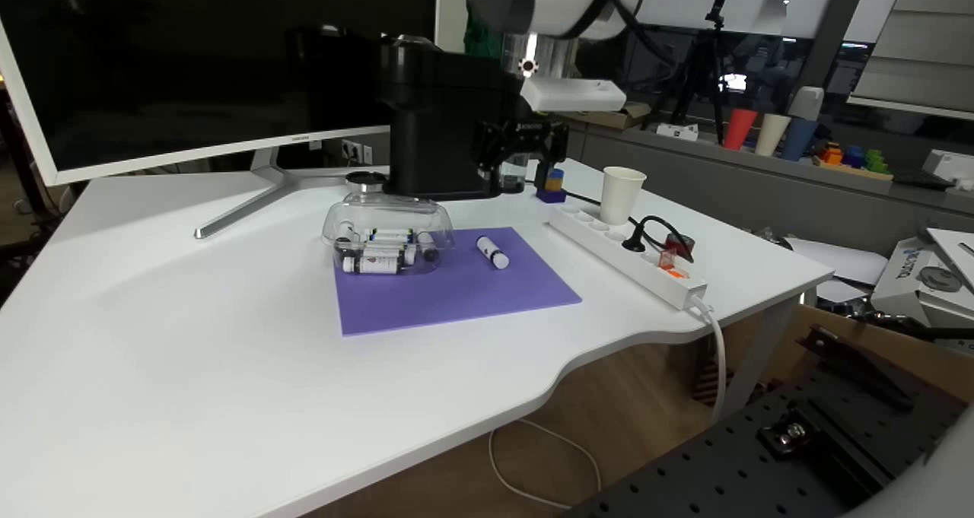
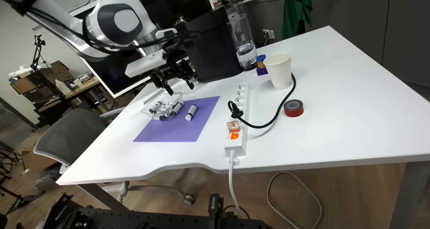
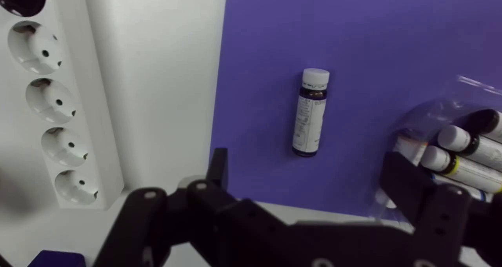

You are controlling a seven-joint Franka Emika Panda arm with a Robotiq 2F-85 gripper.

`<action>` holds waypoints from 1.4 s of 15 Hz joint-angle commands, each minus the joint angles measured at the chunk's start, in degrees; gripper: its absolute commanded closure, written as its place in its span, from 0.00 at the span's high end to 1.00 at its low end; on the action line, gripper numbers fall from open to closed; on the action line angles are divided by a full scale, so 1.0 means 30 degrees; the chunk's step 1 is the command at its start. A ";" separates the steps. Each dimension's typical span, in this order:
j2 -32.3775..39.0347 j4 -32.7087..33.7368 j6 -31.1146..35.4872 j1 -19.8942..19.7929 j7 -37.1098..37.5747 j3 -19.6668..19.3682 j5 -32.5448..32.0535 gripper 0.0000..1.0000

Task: Pick up the bottle from the placemat and put it inside the clear container on the left

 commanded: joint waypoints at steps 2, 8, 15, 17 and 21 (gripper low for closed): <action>0.2349 0.0992 0.0962 -0.1411 -0.2460 0.1077 0.1174 1.00; 0.3969 0.2206 0.0488 -0.1953 -0.3466 0.1723 0.0805 1.00; 0.5212 0.3632 -0.0631 -0.1840 -0.3848 0.1711 0.0524 0.46; 0.5422 0.3959 -0.0889 -0.1784 -0.3940 0.1740 0.0490 0.33; 0.5550 0.4293 -0.1335 -0.1776 -0.4171 0.1841 0.0481 0.05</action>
